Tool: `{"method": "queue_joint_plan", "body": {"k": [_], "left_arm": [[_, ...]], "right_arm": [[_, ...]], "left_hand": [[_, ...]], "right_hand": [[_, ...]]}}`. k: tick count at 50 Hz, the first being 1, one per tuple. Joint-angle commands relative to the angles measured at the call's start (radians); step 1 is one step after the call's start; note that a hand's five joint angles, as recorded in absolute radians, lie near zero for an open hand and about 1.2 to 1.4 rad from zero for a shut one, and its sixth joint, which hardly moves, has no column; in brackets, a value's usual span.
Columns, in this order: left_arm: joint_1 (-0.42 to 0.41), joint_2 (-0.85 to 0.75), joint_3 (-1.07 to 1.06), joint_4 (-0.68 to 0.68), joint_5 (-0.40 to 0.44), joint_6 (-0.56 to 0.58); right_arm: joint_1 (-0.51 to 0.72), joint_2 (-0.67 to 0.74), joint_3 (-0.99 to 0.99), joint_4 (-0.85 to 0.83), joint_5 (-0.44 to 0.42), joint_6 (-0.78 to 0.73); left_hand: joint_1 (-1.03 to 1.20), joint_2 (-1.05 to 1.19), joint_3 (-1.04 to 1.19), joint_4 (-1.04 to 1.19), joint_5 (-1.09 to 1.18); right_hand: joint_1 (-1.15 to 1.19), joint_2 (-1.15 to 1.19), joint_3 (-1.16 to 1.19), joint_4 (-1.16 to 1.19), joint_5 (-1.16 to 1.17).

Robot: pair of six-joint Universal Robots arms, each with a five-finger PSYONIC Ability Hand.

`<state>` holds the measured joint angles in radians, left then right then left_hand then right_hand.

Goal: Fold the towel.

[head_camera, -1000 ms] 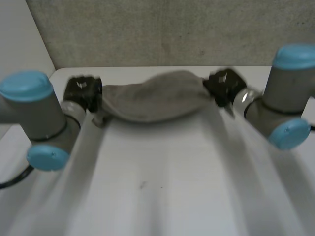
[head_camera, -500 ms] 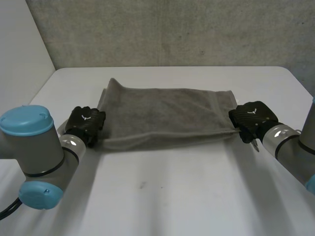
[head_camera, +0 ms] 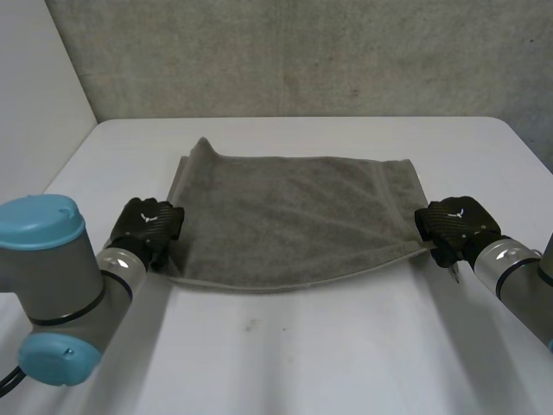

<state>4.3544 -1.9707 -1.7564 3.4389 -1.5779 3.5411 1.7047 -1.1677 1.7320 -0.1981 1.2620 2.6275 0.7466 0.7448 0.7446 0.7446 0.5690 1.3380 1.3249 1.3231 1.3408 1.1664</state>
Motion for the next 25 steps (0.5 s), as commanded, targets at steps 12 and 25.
{"method": "queue_joint_plan", "body": {"k": [12, 25], "left_arm": [[0.093, 0.044, -0.035, -0.102, 0.128, 0.154], [0.097, -0.007, -0.031, -0.086, 0.151, 0.19]], "right_arm": [[-0.002, 0.022, -0.002, -0.021, 0.0, -0.001], [-0.002, 0.031, -0.002, -0.024, 0.0, -0.004]], "left_hand": [[0.11, 0.112, 0.112, 0.112, 0.113], [-0.093, -0.091, -0.09, -0.09, -0.089]], "right_hand": [[0.058, 0.071, 0.073, 0.055, 0.055], [0.058, 0.071, 0.073, 0.055, 0.055]]}}
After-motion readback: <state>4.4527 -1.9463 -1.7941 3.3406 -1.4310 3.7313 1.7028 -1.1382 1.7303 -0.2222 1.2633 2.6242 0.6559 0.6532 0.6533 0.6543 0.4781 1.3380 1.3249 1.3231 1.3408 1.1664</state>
